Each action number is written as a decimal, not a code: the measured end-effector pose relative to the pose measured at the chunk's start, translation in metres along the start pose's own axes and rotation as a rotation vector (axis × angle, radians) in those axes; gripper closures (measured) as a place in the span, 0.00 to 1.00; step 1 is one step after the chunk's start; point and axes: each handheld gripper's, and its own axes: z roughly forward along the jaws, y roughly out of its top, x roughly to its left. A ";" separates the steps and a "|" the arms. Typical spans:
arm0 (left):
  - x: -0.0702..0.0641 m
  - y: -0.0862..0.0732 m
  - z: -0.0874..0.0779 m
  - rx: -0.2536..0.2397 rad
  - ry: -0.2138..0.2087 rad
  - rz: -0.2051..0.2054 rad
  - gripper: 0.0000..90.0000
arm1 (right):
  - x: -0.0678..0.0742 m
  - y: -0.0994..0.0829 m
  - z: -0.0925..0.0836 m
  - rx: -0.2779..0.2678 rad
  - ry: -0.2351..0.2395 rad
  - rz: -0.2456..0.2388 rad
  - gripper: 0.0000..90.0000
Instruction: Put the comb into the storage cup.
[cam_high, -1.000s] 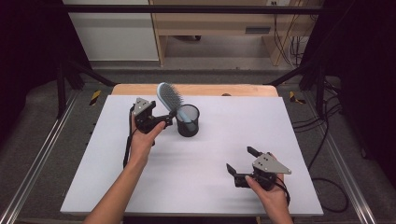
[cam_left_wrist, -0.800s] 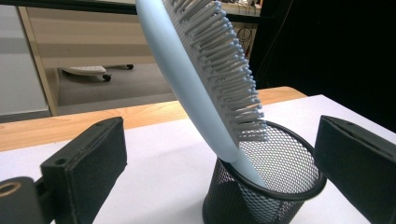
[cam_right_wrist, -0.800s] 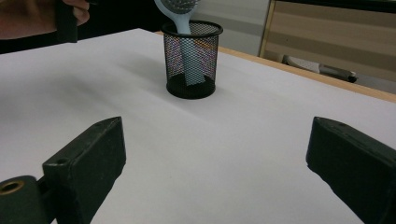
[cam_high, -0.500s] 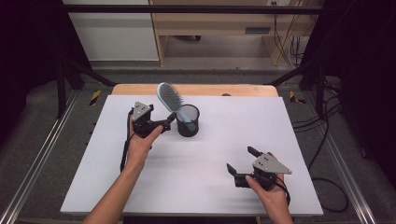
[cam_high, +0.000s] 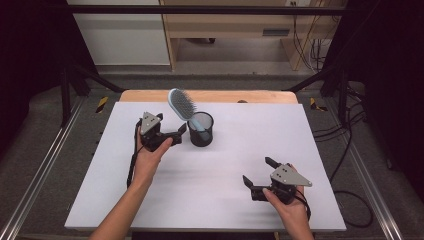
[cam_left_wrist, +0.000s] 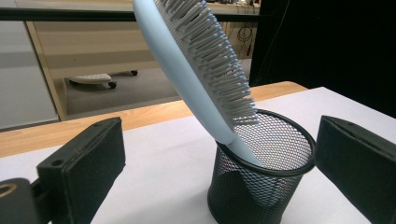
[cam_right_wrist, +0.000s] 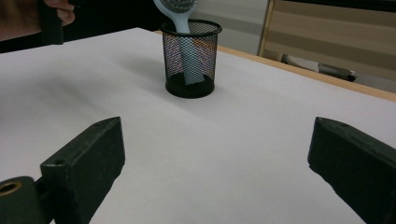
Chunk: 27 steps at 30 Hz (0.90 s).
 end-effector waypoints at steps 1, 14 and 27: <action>-0.001 0.000 -0.001 -0.003 -0.002 -0.002 0.02 | 0.000 0.000 0.000 0.000 0.000 0.000 0.05; 0.000 0.007 -0.025 -0.047 -0.004 0.045 0.02 | -0.001 0.000 -0.001 -0.002 -0.004 0.001 0.05; 0.013 0.012 -0.058 -0.074 0.010 0.054 0.01 | -0.002 0.001 -0.003 -0.005 -0.004 0.010 0.04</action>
